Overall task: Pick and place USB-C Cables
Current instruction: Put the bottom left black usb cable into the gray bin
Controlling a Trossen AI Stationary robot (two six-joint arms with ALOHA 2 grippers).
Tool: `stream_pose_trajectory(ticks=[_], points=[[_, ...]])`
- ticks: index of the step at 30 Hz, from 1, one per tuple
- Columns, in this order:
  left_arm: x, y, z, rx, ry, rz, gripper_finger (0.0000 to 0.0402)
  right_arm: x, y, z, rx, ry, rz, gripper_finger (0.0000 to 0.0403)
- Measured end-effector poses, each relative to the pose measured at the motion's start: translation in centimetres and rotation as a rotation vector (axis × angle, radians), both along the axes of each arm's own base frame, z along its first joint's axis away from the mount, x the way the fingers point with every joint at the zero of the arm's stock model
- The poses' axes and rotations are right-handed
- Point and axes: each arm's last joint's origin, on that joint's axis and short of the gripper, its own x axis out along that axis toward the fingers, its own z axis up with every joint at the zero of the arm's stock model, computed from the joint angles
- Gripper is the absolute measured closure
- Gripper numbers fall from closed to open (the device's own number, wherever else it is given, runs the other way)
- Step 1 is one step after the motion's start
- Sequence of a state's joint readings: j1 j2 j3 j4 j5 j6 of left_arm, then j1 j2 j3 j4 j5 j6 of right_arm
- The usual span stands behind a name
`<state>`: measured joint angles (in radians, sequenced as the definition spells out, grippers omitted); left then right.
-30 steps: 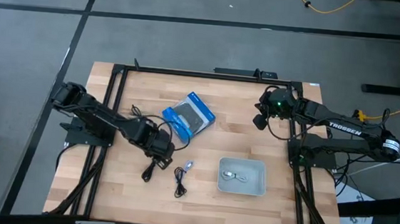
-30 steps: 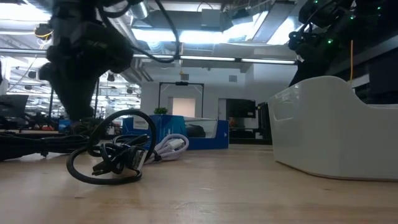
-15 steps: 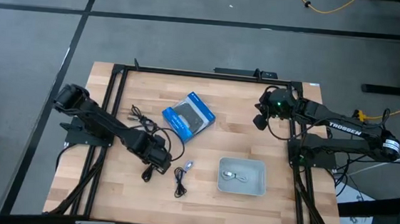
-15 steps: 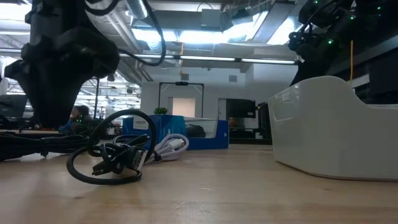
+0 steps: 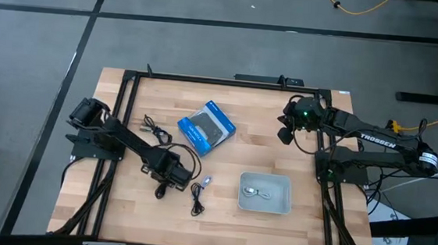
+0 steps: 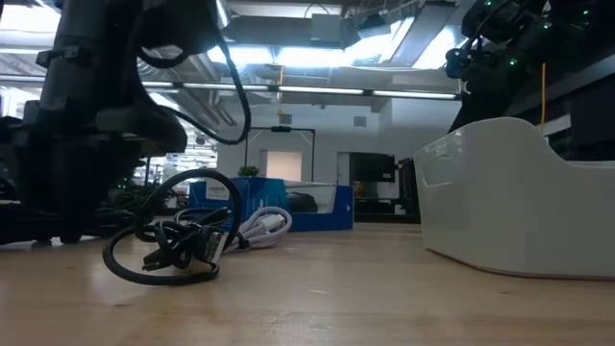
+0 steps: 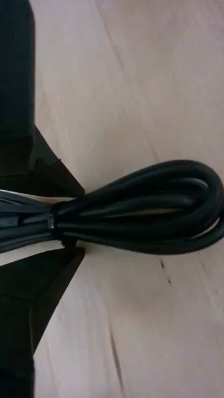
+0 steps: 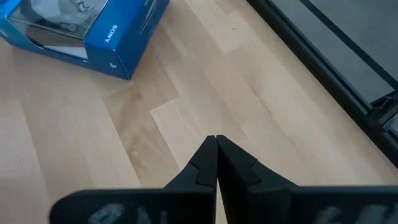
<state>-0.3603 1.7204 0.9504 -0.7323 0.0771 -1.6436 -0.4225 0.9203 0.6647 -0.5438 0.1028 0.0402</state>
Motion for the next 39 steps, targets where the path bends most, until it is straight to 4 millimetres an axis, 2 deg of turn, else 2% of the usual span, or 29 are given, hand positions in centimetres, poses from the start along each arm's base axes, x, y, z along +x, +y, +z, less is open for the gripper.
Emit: stream_pose_trajectory(ticks=[5, 10, 20, 25, 34, 39], points=[[0.4, 0.1, -0.3, 0.000, -0.007, 0.008, 0.0290, 0.0, 0.0, 0.0, 0.001, 0.001, 0.000, 0.0395], [0.6, 0.2, -0.3, -0.009, -0.019, 0.105, 0.0356, 0.0, 0.0, 0.0, 0.000, 0.000, 0.000, 0.0395], [0.7, 0.0, 0.2, -0.040, -0.042, 0.115, 0.0356, 0.0, 0.0, 0.0, -0.013, 0.009, 0.017, 0.0395], [2.5, -0.6, 4.0, -0.073, -0.212, 0.022, 0.0357, 0.0, 0.0, 0.0, -0.013, 0.009, 0.018, 0.0395], [6.2, -1.1, 11.6, 0.053, -0.533, -0.259, 0.0357, 0.0, 0.0, 0.0, -0.012, 0.010, 0.018, 0.0395], [7.2, -0.4, 14.0, 0.161, -0.627, -0.345, 0.0357, -0.1, 0.1, -0.1, -0.006, 0.023, 0.026, 0.0395]])
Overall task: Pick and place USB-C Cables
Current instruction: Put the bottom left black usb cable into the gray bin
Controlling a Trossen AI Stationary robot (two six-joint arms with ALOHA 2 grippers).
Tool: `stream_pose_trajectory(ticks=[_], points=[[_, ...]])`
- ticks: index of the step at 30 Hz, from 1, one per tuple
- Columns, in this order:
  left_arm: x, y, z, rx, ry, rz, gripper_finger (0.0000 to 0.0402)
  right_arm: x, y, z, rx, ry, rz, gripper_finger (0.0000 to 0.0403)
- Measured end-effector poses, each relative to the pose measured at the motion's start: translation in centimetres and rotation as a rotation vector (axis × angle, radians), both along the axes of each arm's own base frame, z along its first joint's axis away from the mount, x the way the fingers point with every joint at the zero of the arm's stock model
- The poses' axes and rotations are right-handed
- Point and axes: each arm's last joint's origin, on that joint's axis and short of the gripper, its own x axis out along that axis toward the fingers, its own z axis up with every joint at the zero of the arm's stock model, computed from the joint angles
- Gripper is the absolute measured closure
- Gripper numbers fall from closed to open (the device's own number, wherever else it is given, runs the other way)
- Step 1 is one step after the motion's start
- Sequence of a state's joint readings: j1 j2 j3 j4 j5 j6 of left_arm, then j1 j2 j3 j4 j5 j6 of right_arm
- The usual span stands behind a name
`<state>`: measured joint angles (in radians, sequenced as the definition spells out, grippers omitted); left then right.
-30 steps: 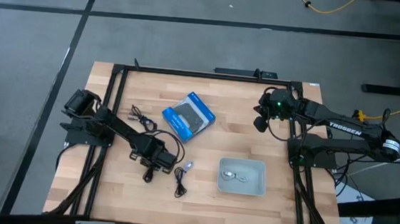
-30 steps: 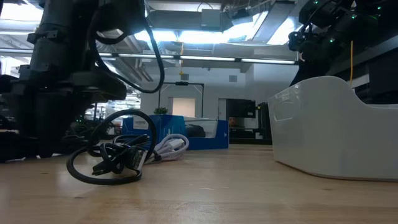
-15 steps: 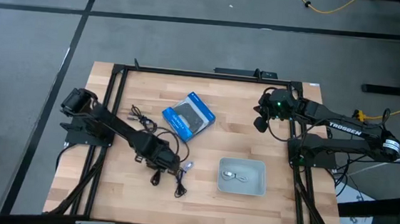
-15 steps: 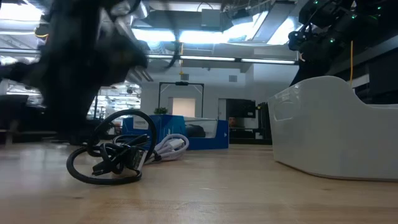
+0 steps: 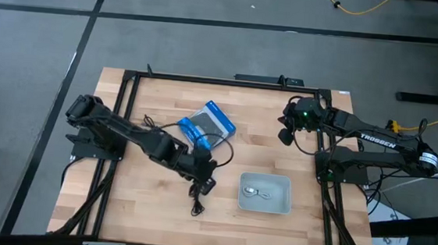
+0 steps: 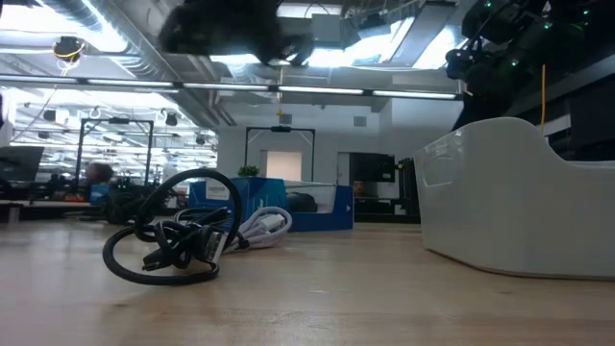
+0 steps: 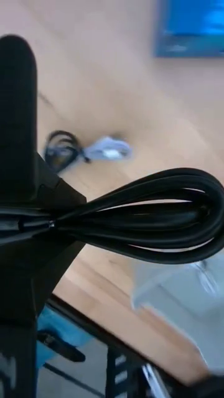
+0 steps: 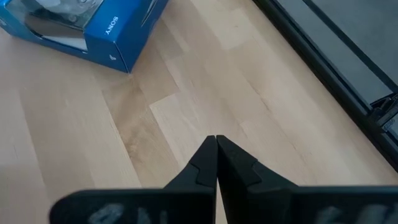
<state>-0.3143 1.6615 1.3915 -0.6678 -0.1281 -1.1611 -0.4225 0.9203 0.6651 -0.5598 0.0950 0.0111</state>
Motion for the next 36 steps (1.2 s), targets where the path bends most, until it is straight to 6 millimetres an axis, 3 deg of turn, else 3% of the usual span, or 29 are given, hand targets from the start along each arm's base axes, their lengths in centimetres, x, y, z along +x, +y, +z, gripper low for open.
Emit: stream_pose_trajectory(ticks=[8, 17, 24, 36], points=[[1.0, 2.8, 0.5, 0.100, -0.030, -0.021, 0.0357, 0.0, 0.4, 0.3, 0.041, -0.018, 0.143, 0.0395], [3.4, 5.1, 1.1, 0.239, -0.222, -0.147, 0.0357, -1.4, 0.6, 5.0, -0.133, -0.178, 0.042, 0.0395], [5.4, 5.8, 1.3, 0.398, -0.370, -0.229, 0.0357, -3.2, 1.5, 6.1, -0.125, -0.253, 0.052, 0.0395], [8.3, 8.8, -2.4, 0.422, -0.375, -0.270, 0.0358, -4.2, 2.1, 5.5, -0.011, -0.212, 0.027, 0.0395]])
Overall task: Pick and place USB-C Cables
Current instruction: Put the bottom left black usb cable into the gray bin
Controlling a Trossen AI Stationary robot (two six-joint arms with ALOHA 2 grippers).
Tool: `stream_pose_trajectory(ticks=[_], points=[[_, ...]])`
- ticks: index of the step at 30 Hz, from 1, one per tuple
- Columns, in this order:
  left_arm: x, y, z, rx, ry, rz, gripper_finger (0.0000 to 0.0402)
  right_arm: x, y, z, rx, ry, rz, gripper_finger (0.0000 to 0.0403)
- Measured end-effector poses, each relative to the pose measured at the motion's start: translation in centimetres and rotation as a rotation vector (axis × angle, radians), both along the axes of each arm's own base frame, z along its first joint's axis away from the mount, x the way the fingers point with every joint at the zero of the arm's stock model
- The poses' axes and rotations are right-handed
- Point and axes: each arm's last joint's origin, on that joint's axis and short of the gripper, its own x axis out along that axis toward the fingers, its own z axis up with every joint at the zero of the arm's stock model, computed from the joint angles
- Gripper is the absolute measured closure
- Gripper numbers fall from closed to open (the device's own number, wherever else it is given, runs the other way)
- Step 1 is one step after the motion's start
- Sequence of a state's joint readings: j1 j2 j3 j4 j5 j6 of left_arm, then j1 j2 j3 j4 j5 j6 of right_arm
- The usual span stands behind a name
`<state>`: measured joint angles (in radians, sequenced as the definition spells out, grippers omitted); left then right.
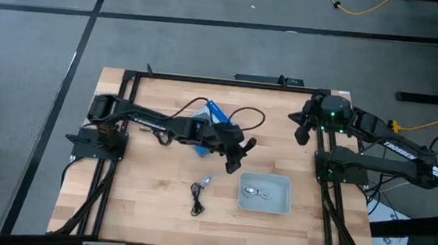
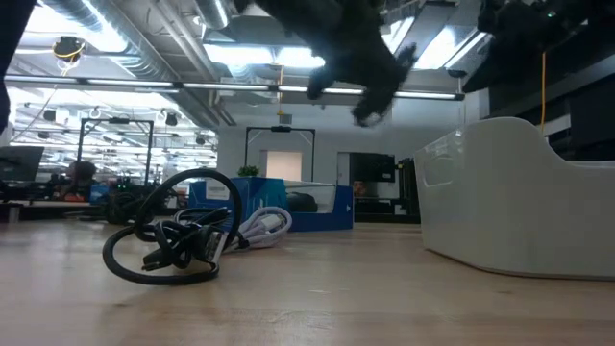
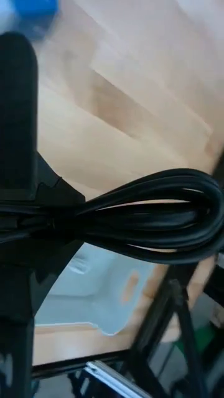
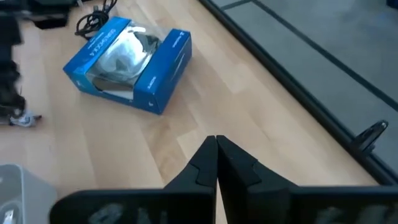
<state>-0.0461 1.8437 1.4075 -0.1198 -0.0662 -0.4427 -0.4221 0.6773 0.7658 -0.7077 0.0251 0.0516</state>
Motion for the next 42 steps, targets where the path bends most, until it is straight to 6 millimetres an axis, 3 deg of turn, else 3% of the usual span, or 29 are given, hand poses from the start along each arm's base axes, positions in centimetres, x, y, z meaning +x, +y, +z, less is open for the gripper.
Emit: stream_pose_trajectory(ticks=[4, 10, 17, 23, 31, 35, 42], points=[[1.2, 0.0, -1.2, -0.012, -0.045, -0.083, 0.0358, -0.2, 0.1, -0.3, 0.013, 0.029, 0.000, 0.0395], [2.1, -2.0, -1.9, -0.056, -0.102, -0.213, 0.0358, -0.2, 0.1, -0.3, 0.006, 0.041, -0.010, 0.0395], [3.4, -5.2, 1.2, 0.000, -0.178, -0.318, 0.0358, -0.4, -0.3, -0.3, -0.042, 0.059, -0.125, 0.0395], [4.8, -5.3, 2.0, 0.035, -0.127, -0.338, 0.0358, -0.4, -0.3, -0.3, -0.043, 0.060, -0.126, 0.0395], [8.0, -6.0, 0.0, -0.069, -0.087, -0.426, 0.0358, -0.5, -0.2, -0.4, -0.038, 0.080, -0.124, 0.0395], [9.0, -6.6, -0.6, -0.081, -0.083, -0.454, 0.0358, -0.8, -0.1, -0.8, -0.023, 0.121, -0.122, 0.0395], [10.0, -6.6, -3.6, -0.077, -0.023, -0.456, 0.0358, -0.8, -0.1, -0.8, -0.020, 0.127, -0.123, 0.0395]])
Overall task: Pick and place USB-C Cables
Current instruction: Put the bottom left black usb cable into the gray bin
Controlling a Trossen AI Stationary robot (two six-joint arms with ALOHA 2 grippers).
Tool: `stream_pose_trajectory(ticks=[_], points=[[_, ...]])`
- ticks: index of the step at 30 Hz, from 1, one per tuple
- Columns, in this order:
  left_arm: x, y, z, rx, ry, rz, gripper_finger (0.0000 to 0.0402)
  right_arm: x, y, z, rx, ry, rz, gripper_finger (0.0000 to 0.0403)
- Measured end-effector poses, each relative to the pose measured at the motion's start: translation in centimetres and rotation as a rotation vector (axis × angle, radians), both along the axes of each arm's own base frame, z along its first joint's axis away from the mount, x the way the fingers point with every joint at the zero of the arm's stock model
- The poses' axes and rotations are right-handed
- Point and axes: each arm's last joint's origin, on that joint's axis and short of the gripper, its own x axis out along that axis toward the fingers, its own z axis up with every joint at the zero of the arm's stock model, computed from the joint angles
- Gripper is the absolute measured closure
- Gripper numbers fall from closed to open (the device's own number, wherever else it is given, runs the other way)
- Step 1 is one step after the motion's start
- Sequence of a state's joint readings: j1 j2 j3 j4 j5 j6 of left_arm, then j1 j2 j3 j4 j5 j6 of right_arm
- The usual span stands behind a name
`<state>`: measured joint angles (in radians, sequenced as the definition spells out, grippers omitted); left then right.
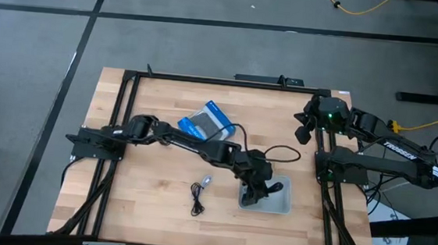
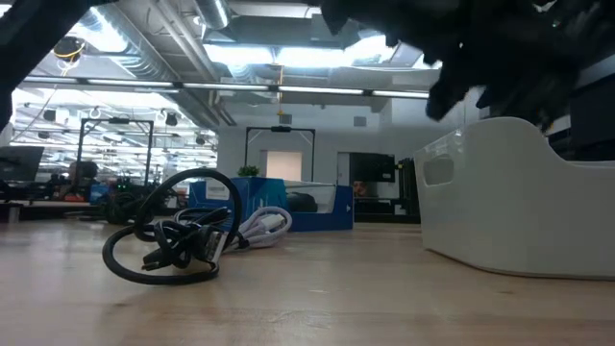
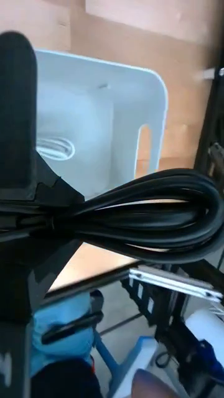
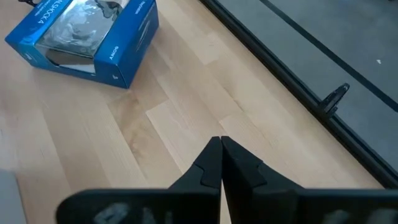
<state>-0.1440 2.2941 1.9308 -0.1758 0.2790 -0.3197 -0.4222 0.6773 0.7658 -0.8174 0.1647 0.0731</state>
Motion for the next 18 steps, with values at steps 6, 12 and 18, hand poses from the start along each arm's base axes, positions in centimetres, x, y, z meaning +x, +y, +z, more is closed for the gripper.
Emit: stream_pose_trajectory(ticks=[6, 12, 18], points=[[0.14, 0.02, -0.75, 0.169, -0.053, -0.065, 0.0358, 0.00, -0.01, -0.01, 0.000, 0.000, -0.001, 0.0395], [0.17, -0.14, -0.72, 0.221, -0.069, -0.042, 0.0291, -0.06, 0.02, -0.09, 0.005, 0.010, -0.001, 0.0395], [0.03, -0.13, -0.91, 0.200, -0.034, -0.036, 0.0269, -0.07, 0.03, -0.10, 0.005, 0.012, 0.000, 0.0395]])
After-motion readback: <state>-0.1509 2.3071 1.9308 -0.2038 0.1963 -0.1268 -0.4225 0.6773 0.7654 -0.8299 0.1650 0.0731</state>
